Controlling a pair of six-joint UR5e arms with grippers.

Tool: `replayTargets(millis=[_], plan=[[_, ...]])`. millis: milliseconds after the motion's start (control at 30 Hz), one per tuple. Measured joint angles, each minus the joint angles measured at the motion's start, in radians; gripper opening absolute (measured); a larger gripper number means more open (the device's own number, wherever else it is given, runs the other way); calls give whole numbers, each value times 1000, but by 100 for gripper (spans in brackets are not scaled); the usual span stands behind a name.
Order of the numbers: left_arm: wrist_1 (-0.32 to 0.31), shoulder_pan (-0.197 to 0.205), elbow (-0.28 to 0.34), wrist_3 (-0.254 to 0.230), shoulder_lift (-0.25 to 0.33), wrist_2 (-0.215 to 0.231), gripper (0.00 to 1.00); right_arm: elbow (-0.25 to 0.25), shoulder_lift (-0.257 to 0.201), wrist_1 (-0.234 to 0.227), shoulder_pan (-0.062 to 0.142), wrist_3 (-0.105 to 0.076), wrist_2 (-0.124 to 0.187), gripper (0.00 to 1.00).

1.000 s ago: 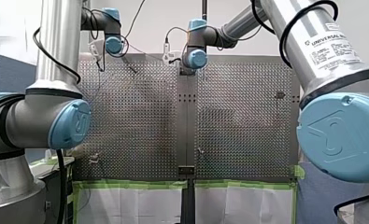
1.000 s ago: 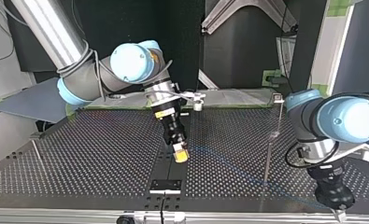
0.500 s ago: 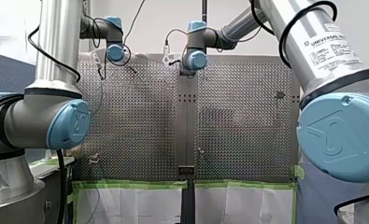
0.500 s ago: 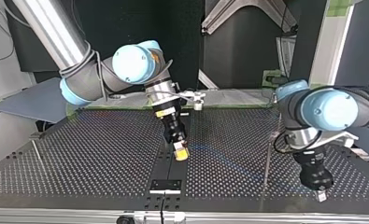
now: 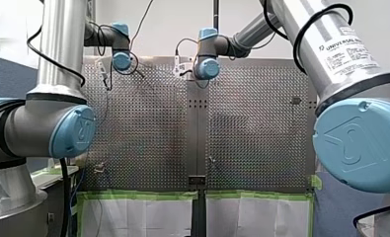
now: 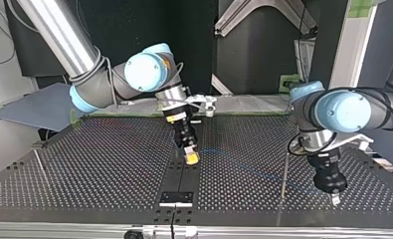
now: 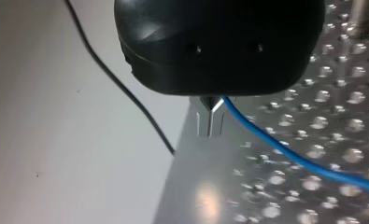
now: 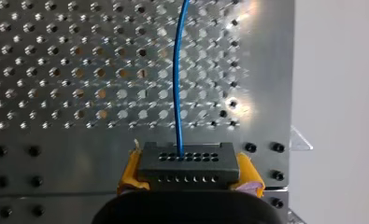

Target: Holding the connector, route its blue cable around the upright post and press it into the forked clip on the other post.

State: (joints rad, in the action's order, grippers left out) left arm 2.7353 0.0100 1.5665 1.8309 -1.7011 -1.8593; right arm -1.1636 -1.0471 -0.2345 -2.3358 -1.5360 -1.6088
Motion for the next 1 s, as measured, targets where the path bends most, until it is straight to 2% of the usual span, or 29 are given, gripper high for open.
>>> replayTargets(millis=[233, 400, 433, 700, 1000], plan=[[-43, 8, 65, 32, 0, 32, 3, 0, 4, 31, 3, 13, -17, 0], [-71, 11, 88, 59, -1, 63, 3, 0, 6, 43, 4, 21, -23, 0], [-74, 11, 90, 63, -2, 70, 6, -2, 6, 44, 5, 22, -25, 0], [-80, 8, 93, 84, -51, 109, 9, -34, 8, 14, 16, 22, -32, 0], [-86, 13, 104, 123, -80, 107, 15, -57, 10, 9, 29, 26, -33, 0]])
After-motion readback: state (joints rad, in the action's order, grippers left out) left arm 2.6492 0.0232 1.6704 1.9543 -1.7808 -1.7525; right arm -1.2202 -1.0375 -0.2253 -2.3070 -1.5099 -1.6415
